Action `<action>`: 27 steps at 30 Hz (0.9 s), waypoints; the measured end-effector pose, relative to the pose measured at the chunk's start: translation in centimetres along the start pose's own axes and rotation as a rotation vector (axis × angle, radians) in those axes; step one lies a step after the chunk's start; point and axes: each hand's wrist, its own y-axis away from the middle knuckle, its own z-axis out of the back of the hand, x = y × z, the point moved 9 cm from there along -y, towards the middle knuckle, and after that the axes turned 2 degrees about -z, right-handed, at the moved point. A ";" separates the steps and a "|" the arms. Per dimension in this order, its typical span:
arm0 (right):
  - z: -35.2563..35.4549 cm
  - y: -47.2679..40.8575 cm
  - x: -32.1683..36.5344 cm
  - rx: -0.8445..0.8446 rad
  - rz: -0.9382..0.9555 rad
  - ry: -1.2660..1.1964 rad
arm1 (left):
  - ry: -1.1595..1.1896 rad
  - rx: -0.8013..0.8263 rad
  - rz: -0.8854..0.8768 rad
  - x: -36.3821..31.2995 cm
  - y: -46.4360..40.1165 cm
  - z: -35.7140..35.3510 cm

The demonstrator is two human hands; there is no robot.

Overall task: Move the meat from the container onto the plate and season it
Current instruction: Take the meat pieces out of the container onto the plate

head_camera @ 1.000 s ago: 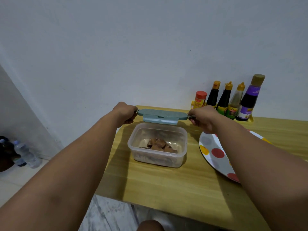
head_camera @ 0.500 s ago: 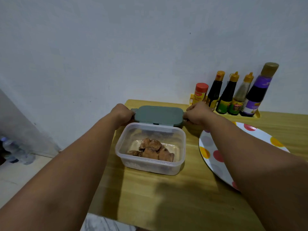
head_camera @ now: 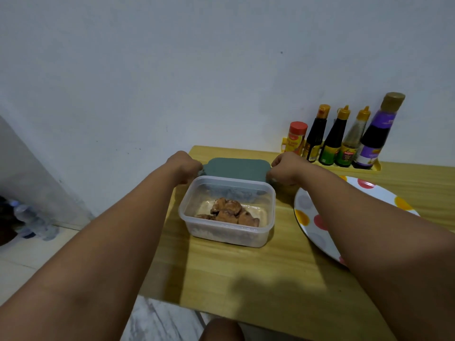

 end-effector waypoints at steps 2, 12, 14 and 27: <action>0.6 1.2 1.0 -0.022 0.037 0.012 | 0.030 -0.017 -0.031 -0.8 1.0 1.1; 2.1 5.4 4.5 -0.057 0.134 -0.057 | 0.123 0.011 -0.180 -4.8 5.7 2.9; 2.0 6.3 5.2 -0.039 0.150 -0.102 | 0.139 0.022 -0.178 -5.0 6.5 2.9; -2.1 10.0 5.9 0.221 0.051 -0.171 | 0.116 0.194 -0.090 -4.6 11.0 0.2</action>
